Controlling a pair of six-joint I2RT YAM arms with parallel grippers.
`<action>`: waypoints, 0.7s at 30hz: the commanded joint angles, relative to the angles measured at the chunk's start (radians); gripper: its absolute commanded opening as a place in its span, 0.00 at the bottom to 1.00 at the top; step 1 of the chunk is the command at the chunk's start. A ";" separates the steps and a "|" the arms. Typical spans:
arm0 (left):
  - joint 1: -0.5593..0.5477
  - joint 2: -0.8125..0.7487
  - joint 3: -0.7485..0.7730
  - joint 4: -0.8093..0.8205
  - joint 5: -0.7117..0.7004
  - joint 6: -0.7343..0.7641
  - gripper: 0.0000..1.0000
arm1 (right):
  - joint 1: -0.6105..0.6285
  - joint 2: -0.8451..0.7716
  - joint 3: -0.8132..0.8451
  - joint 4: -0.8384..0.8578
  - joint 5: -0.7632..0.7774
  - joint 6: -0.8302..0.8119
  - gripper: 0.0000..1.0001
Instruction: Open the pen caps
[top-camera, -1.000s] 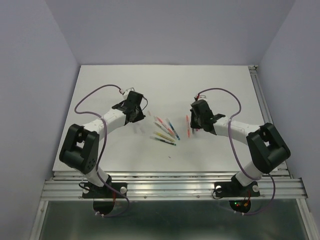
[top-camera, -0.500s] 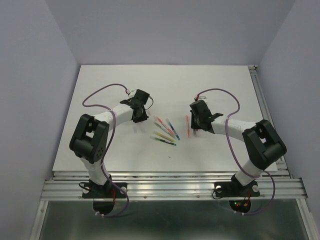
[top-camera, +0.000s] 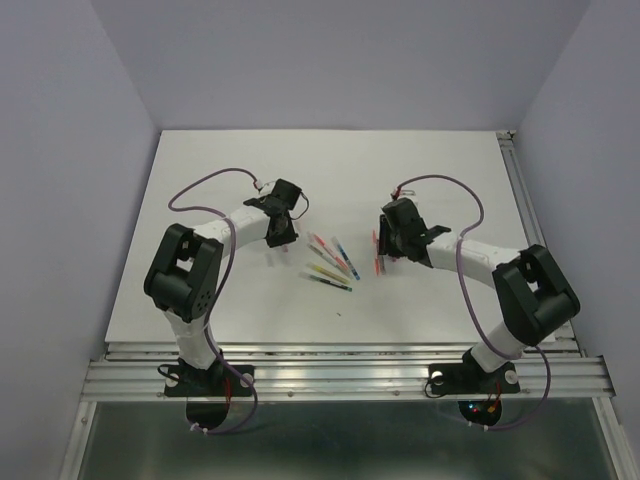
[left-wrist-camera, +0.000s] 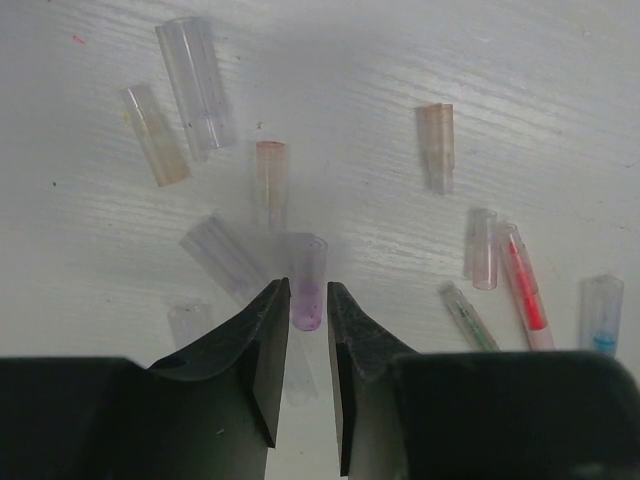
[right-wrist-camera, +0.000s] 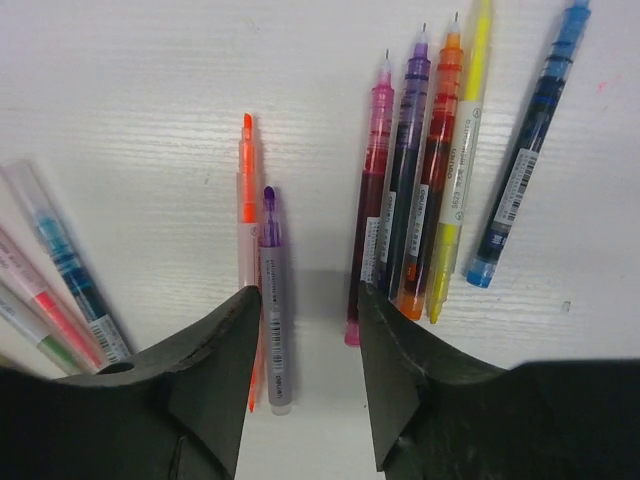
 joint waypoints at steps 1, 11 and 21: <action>-0.005 -0.010 0.052 -0.027 -0.024 -0.004 0.33 | -0.008 -0.097 0.035 0.033 -0.003 -0.021 0.50; -0.018 -0.100 0.045 -0.016 -0.012 -0.004 0.73 | -0.008 -0.329 -0.092 0.191 -0.150 -0.099 1.00; -0.049 -0.500 -0.127 0.172 0.062 0.016 0.99 | -0.005 -0.306 -0.091 0.248 -0.390 -0.178 1.00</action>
